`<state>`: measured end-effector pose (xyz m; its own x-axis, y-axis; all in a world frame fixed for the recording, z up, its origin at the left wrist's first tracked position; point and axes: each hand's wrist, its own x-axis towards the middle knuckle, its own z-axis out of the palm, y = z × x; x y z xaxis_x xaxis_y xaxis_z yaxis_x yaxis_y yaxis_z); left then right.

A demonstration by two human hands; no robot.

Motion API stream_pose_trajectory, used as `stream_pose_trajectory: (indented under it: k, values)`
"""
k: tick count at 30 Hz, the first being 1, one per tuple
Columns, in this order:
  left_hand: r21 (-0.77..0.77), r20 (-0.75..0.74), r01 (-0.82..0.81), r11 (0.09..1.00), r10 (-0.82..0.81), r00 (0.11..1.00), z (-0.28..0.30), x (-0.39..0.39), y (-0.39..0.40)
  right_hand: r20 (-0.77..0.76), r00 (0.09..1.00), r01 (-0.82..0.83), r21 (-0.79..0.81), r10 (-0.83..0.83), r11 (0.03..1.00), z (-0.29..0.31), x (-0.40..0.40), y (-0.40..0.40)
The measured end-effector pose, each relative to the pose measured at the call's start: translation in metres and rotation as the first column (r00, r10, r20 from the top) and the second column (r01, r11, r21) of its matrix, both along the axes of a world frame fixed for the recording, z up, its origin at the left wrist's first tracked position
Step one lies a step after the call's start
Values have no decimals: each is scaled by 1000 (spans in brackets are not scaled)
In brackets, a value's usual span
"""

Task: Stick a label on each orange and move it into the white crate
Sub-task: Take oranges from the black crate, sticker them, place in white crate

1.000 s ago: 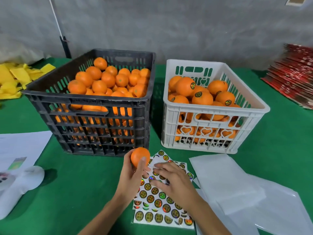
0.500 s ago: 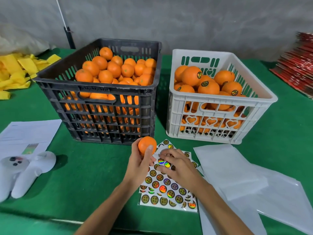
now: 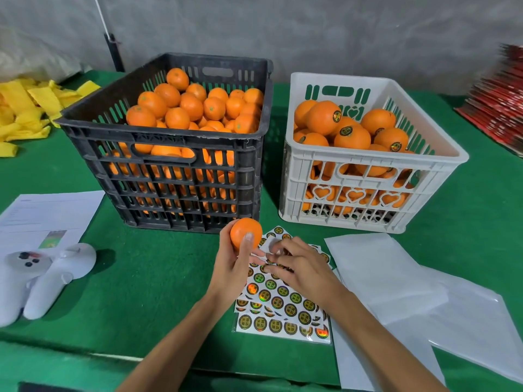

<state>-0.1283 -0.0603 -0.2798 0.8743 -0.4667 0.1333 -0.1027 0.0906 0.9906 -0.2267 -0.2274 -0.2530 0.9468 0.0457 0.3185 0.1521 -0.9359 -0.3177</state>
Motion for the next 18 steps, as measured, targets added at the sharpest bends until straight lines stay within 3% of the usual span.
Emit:
stream_pose_trajectory:
  k: [9, 11, 13, 15, 18]
  values:
    - [-28, -10, -14, 1000, 14, 1000, 2, 0, 0, 120, 993, 12, -230, 16, 973, 5, 1, 7]
    - [-29, -22, -17, 999, 16, 1000, 1, 1, 1, 128, 990, 60, -68, -51, 996, 3, 1, 9]
    - [3, -21, -9, 1000, 9, 1000, -1, 2, 0, 18, 993, 107, 221, -114, 969, 0, 1, 9]
    - [46, -26, 9, 999, -8, 1000, -2, 3, 0, -152, 981, 180, 476, -121, 861, -2, 3, 6]
    - [104, -11, 37, 994, -36, 999, 0, 2, 1, -193, 937, 346, 621, -290, 704, 5, 11, 2]
